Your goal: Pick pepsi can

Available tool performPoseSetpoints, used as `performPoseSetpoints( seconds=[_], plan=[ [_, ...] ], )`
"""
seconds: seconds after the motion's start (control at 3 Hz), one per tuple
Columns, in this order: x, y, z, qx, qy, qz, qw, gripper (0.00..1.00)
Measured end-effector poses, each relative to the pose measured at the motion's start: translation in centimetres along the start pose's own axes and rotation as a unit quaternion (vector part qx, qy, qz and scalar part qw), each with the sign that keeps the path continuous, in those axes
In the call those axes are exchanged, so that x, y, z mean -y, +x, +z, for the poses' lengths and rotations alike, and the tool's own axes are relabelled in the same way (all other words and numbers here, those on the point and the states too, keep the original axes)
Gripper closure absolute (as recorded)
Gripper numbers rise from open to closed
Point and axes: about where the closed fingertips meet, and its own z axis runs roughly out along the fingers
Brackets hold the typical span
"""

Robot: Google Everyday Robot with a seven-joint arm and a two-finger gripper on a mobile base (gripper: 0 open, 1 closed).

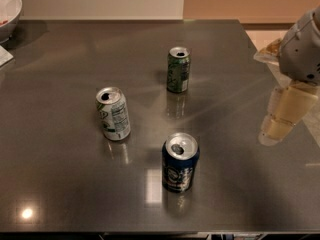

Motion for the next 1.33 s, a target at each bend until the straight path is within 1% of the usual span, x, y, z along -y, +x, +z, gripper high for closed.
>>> performPoseSetpoints(
  seconds=[0.33, 0.67, 1.0, 1.33],
  plan=[
    [-2.2, -2.7, 2.0, 0.056, -0.030, -0.033, 0.9974, 0.00],
    [-4.3, -4.9, 3.6, 0.098, -0.058, -0.061, 0.9916, 0.00],
    [-6.0, -6.8, 5.0, 0.125, -0.082, -0.081, 0.9854, 0.00],
    [-7.5, -7.9, 6.3, 0.145, -0.104, -0.093, 0.9796, 0.00]
  ],
)
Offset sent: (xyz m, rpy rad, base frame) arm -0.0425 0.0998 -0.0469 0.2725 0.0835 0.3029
